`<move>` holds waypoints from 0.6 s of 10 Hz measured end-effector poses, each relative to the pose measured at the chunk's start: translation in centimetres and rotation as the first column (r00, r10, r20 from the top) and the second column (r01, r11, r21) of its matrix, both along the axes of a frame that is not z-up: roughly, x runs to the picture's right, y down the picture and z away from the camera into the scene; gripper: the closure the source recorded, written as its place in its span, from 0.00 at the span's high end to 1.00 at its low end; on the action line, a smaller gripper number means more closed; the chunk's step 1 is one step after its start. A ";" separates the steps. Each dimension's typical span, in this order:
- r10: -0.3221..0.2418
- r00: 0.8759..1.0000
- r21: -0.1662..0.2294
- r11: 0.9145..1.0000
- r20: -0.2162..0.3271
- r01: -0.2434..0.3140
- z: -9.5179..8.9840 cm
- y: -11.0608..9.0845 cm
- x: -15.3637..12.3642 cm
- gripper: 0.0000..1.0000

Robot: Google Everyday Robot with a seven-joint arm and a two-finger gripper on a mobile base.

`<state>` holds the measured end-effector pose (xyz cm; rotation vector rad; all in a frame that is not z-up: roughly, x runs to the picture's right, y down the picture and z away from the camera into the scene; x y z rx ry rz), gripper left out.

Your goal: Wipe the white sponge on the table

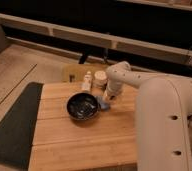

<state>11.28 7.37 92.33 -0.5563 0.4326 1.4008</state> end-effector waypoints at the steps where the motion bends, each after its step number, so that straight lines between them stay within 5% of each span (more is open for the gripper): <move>1: -0.005 1.000 -0.002 1.000 0.011 0.005 0.4 0.0 -0.4 0.65; 3: -0.019 1.000 -0.026 0.999 0.023 0.020 1.6 0.7 -1.1 0.63; 6: -0.028 0.999 -0.043 0.999 0.034 0.029 2.5 1.1 -1.3 0.33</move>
